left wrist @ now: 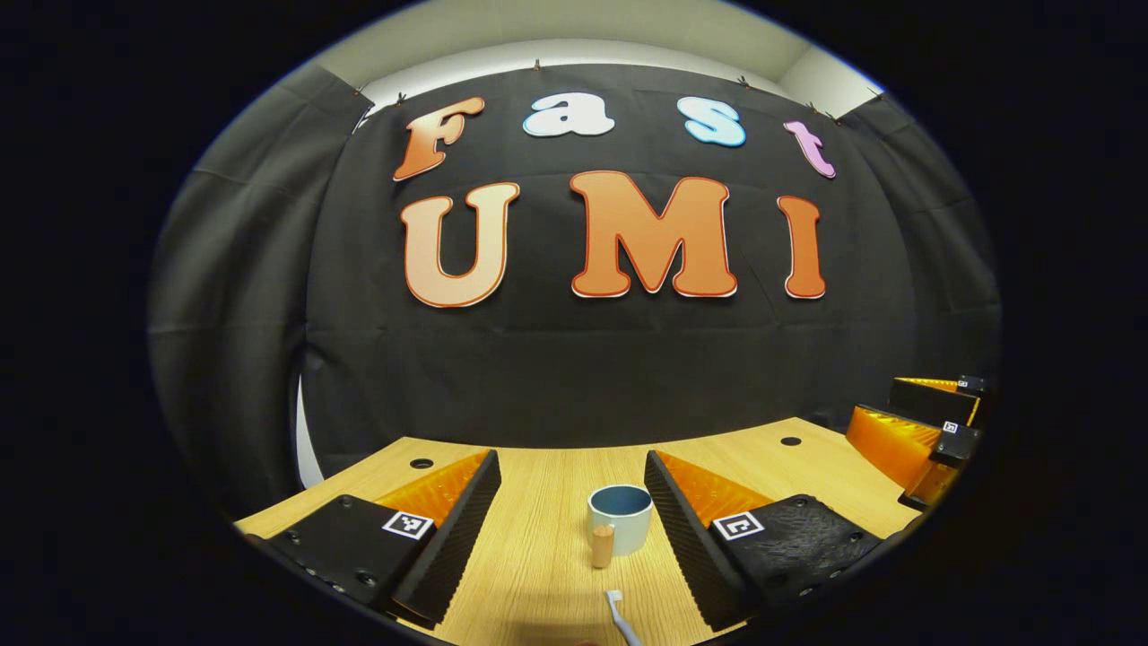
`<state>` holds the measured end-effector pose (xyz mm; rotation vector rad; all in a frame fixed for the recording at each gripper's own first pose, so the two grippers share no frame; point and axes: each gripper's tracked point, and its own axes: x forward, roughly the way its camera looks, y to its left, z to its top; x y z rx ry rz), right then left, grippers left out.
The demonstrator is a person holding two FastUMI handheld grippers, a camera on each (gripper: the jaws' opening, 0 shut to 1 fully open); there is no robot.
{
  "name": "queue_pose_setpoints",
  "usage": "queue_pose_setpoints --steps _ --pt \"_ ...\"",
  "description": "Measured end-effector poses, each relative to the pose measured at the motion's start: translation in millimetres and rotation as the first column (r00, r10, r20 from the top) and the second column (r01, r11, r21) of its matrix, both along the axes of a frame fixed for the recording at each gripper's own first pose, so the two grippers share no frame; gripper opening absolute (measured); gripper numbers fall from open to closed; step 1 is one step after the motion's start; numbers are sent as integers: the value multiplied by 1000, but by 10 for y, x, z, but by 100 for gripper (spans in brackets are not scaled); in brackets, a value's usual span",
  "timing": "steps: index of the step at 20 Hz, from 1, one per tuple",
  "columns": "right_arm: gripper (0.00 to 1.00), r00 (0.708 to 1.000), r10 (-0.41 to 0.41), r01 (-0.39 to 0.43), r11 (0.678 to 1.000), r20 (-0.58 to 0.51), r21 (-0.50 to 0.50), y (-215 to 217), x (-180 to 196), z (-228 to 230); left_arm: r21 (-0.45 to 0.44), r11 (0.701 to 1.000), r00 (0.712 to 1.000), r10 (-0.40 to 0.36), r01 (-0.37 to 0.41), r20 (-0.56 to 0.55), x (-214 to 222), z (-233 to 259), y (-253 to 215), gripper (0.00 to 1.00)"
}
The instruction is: Put the toothbrush and toothpaste on the desktop into the cup, then pick up the cup and place it on the coaster on the desktop.
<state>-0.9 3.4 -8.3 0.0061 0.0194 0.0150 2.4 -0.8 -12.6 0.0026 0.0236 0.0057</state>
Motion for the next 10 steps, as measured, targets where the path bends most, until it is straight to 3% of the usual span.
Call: queue_pose_setpoints --steps 4,10 --pt "97 999 19 -18 1000 -41 16 25 14 -106 -8 1000 1000 -13 13 -10 -6 -16 -46 97" --pt "98 985 24 -23 1000 -172 11 -74 28 -395 -53 997 991 -64 58 -120 67 -357 -170 97"
